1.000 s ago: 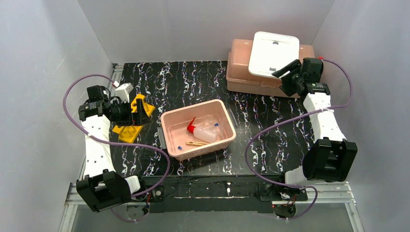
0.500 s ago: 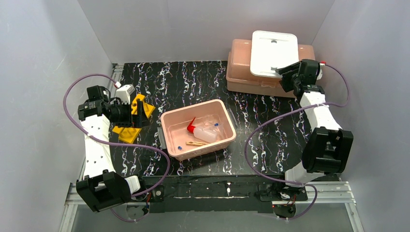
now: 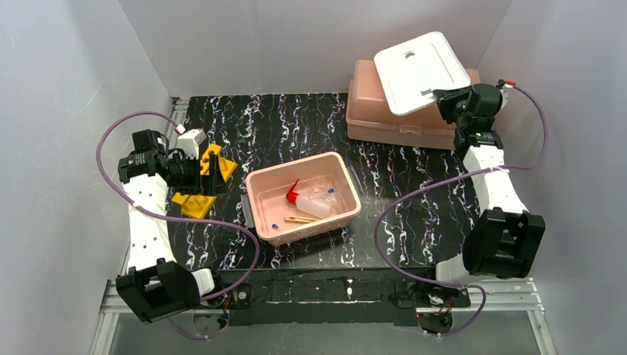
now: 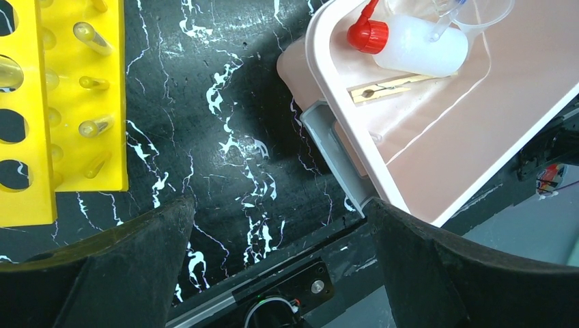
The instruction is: Organize the chemistry lab equipment
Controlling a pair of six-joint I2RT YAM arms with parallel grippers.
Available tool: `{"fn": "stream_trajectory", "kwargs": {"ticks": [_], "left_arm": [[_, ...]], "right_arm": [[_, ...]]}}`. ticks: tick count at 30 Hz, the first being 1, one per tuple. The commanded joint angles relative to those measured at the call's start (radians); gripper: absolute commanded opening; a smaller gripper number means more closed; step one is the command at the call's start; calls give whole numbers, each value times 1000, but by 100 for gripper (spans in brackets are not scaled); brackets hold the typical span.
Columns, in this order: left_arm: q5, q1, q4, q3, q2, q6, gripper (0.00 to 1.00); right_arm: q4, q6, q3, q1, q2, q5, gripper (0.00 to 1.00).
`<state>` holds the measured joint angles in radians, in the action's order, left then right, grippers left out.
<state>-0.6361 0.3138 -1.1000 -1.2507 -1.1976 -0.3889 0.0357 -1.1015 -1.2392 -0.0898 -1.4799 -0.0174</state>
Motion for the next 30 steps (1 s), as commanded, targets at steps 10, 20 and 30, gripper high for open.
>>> {"fn": "stream_trajectory", "kwargs": {"ticks": [10,20,30], "left_arm": [[-188,-1,7,-96,68,21,99],[-613,-1,74,-241,134,-59,100],[-684,-42,472,-159,302,-54,100]], "right_arm": [[2,712,-6,244,256,365,1],[161,1281,245,561,464,358,1],[200,1572,264,682,506,364,1]]}}
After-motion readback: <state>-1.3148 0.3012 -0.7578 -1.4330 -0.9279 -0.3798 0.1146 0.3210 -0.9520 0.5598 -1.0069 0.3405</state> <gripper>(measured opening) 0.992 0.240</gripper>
